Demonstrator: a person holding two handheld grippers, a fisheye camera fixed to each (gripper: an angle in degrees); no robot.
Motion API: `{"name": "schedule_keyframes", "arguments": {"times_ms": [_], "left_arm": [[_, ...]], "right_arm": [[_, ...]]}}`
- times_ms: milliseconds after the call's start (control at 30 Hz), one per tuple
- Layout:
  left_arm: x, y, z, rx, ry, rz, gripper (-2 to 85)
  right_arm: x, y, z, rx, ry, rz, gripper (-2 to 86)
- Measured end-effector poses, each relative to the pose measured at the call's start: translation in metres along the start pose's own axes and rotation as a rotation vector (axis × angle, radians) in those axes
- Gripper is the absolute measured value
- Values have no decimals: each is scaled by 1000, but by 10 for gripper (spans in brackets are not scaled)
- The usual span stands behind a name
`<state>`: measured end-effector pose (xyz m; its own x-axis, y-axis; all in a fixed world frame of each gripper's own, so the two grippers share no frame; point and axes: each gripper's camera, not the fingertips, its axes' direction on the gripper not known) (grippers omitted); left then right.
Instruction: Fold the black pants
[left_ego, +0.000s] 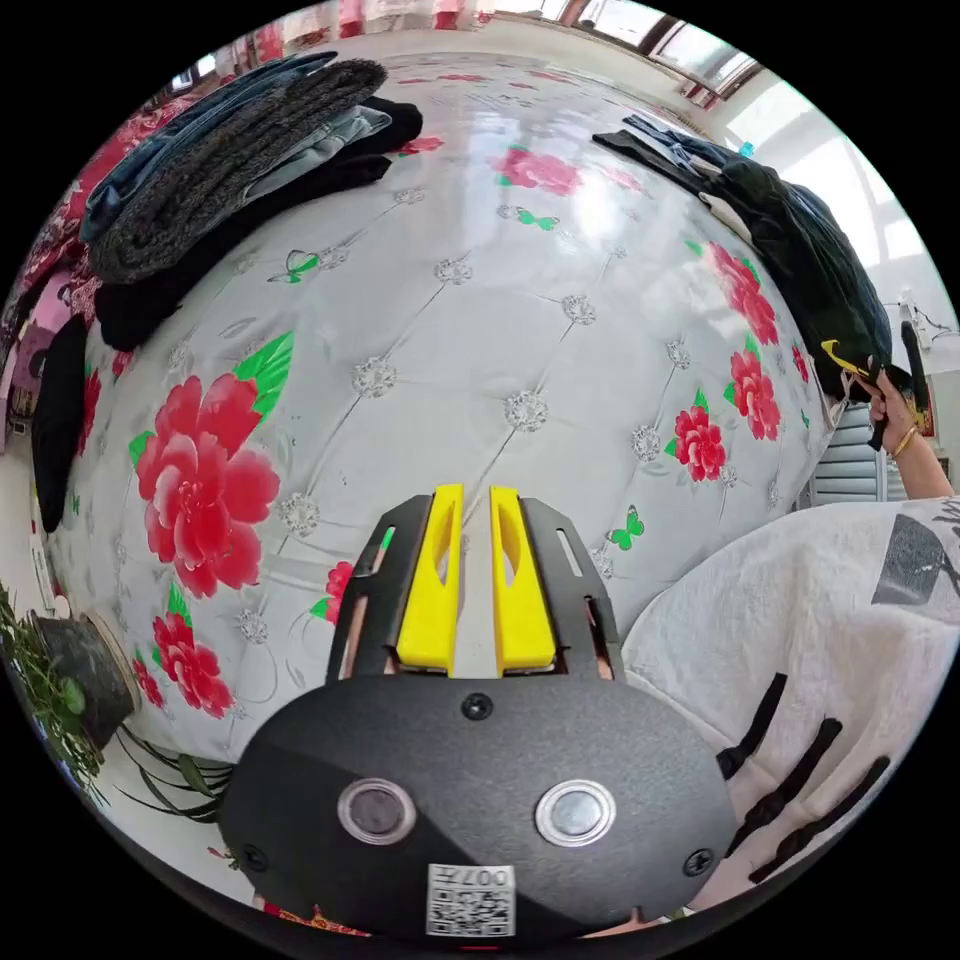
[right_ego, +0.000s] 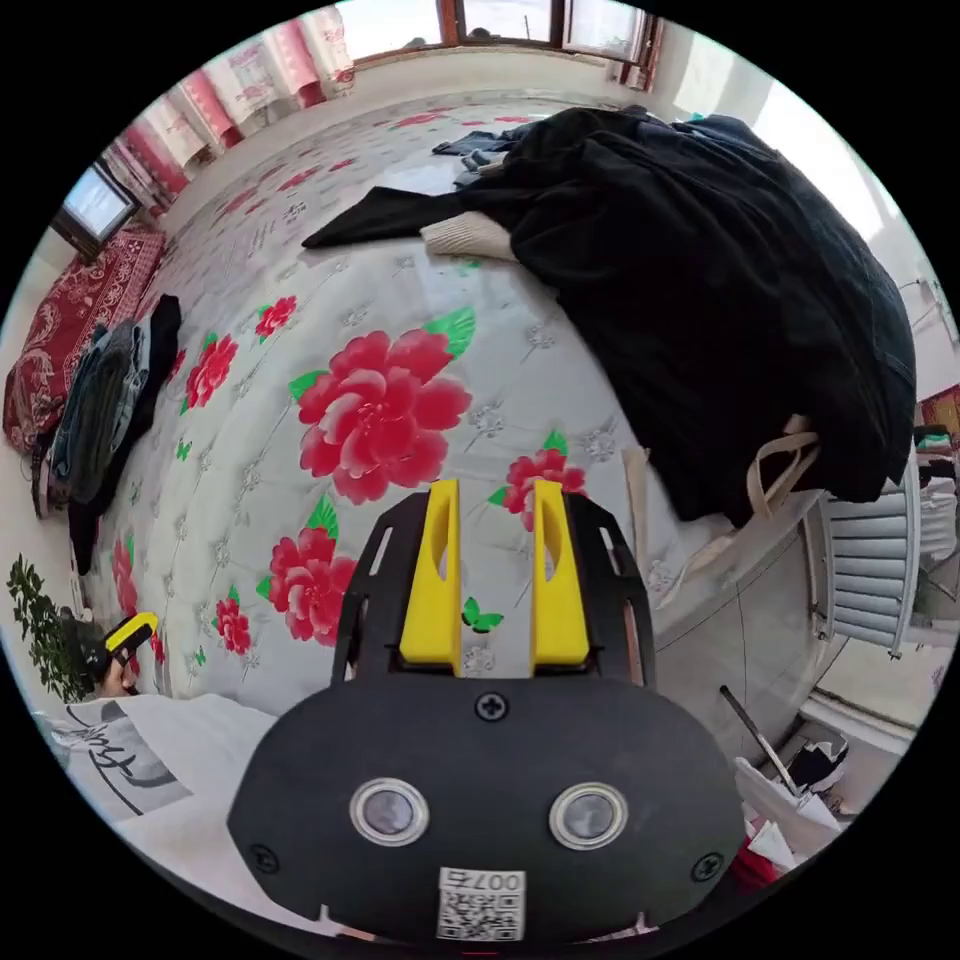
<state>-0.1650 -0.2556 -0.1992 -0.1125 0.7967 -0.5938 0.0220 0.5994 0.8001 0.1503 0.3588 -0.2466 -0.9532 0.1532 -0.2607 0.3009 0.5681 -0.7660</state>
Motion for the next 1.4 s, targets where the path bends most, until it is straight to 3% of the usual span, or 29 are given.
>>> {"name": "schedule_keyframes", "arguments": {"times_ms": [167,267,333,567,667,867,967,1033,1300,1400], "left_arm": [[28,-45,5,-52,-8,43,30],[42,-61,26,-188,46,49,40],[54,-68,25,-206,-30,87,42],[61,-71,22,-249,-72,146,40],[60,-66,18,-257,-77,181,40],[43,-47,7,-242,-47,108,55],[44,-33,-15,-136,192,103,64],[54,-18,-44,43,348,115,72],[54,60,-132,337,408,281,154],[38,111,-172,449,303,263,148]], "right_arm": [[103,-25,-59,156,111,180,117],[157,-46,-97,229,255,232,119],[195,-63,-117,246,372,256,118],[256,-98,-64,-33,378,259,75],[225,-95,-44,-85,432,129,39],[141,-45,-54,-76,287,-5,12],[86,-7,-98,20,30,-88,5],[31,18,-135,89,-303,-173,2],[-245,87,-215,9,-784,-690,0],[-335,123,-264,-27,-911,-928,4]]}}
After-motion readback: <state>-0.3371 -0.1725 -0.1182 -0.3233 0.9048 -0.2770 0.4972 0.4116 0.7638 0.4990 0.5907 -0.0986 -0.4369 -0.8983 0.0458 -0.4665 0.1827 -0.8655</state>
